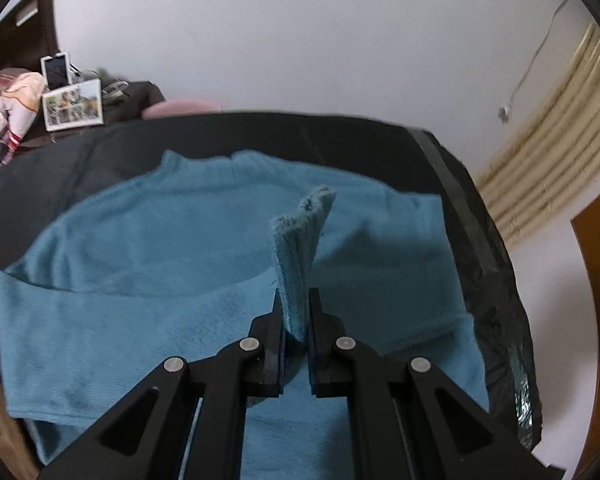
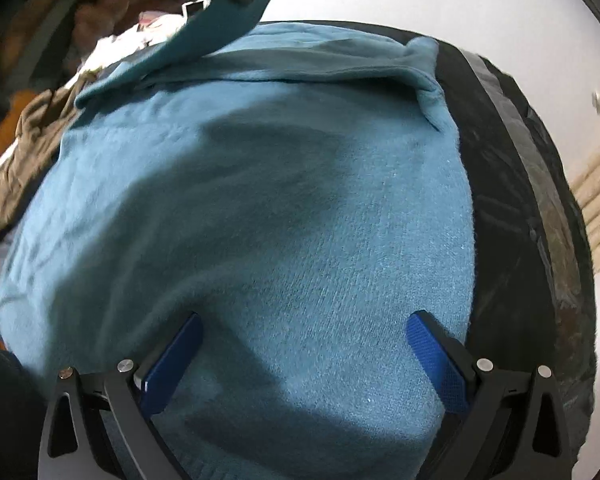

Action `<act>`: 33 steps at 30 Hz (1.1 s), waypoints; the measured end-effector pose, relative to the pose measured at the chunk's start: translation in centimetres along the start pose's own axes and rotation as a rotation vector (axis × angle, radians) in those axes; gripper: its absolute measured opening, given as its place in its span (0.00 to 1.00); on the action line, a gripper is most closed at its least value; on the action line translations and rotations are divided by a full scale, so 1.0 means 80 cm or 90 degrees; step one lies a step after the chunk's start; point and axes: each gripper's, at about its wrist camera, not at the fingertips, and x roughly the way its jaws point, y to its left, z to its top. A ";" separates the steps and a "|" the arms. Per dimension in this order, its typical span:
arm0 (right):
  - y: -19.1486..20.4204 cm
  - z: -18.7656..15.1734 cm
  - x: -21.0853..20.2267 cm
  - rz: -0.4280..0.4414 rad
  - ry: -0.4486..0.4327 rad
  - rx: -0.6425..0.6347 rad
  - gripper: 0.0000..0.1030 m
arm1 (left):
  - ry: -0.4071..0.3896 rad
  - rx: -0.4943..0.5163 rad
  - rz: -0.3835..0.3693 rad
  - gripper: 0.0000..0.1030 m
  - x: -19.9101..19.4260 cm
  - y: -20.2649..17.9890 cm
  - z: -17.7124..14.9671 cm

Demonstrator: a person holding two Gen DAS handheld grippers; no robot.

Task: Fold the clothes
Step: 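Fold the sweater side over the body and open the left gripper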

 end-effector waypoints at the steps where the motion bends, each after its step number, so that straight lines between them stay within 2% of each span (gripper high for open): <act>1: -0.002 0.001 0.000 0.006 0.001 0.010 1.00 | 0.004 0.007 -0.001 0.09 0.004 -0.002 -0.003; 11: -0.027 0.014 -0.003 0.069 0.023 0.124 1.00 | 0.071 0.029 -0.012 0.11 0.047 -0.003 -0.023; 16: -0.040 0.024 -0.005 0.113 0.046 0.176 1.00 | 0.094 0.048 -0.011 0.28 0.053 -0.006 -0.037; 20: -0.065 0.059 -0.031 0.186 -0.014 0.239 1.00 | 0.076 0.042 -0.045 0.36 0.025 0.002 -0.046; 22: -0.075 0.084 -0.041 0.222 -0.049 0.259 1.00 | 0.059 0.029 -0.053 0.44 0.005 0.016 -0.054; 24: -0.083 0.114 -0.042 0.267 -0.076 0.279 1.00 | 0.046 0.015 -0.047 0.46 -0.013 0.035 -0.063; 28: -0.086 0.170 -0.020 0.353 -0.088 0.312 1.00 | 0.044 -0.024 -0.017 0.47 -0.035 0.087 -0.088; 33: -0.072 0.222 0.034 0.358 -0.057 0.311 0.96 | 0.049 -0.111 0.031 0.47 -0.055 0.166 -0.122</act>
